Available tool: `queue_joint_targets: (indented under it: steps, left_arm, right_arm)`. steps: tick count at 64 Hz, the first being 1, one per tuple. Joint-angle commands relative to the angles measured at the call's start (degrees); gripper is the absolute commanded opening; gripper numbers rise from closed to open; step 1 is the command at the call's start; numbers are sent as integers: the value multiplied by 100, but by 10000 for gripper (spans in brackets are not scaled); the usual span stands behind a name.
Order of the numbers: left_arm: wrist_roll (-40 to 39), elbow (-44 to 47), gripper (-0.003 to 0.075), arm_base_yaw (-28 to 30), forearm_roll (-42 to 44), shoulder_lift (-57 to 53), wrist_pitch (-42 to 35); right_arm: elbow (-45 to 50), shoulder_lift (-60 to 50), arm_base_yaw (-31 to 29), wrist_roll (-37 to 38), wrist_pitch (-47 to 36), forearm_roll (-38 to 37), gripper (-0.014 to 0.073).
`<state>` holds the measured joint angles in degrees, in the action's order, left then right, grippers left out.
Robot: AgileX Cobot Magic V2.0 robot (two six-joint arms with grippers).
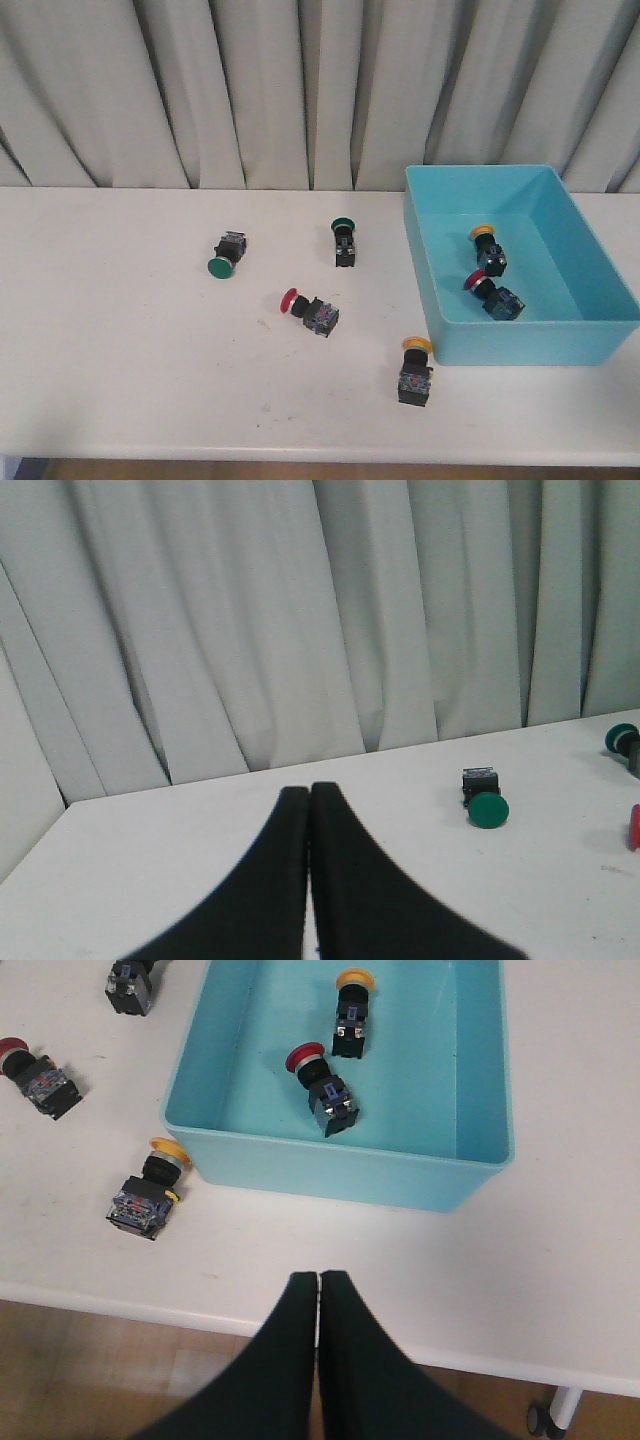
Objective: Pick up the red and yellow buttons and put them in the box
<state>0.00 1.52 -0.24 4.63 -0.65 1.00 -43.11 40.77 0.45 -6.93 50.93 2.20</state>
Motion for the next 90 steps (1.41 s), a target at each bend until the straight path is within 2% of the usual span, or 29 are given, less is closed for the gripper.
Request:
queue_joint_targets:
  steps: [1, 8, 13, 21, 34, 41, 56, 65, 79, 90]
  left_arm:
    - [0, 277, -7, -28, -51, -78, -442]
    - [0, 277, -7, -28, -51, -78, -442]
    - [0, 277, -7, -28, -51, -78, -439]
    - [0, 277, -7, -28, -51, -78, -433]
    - [0, 277, -7, -28, -51, -78, -433]
    - [0, 277, -7, -28, -51, -78, -433]
    - [0, 277, -7, -28, -51, -78, -433]
    - [0, 277, -7, -28, -51, -78, -428]
    - [0, 277, -7, -28, -51, -78, -428]
    - [0, 277, -7, -28, -51, -78, -428]
  right_arm:
    - [-138, -4, -21, -6, -305, -20, -6]
    - [-138, -4, -21, -40, -305, -40, -6]
    - [84, -318, -26, -241, -680, -292, -6]
    - [981, -1216, -33, -311, -1710, -424, -6]
    - [2458, -2632, -33, -305, -3404, -95, -6]
    - [3013, -2891, -33, -305, -4021, 9, -6]
    - [4508, -3777, -33, -140, -6034, 89, -6]
    - [4523, -4202, -33, 124, -5578, 93, -4]
    - [4523, -4202, -33, 693, -5214, 0, -3]
    - [4523, -4202, -33, 693, -4815, -258, -3]
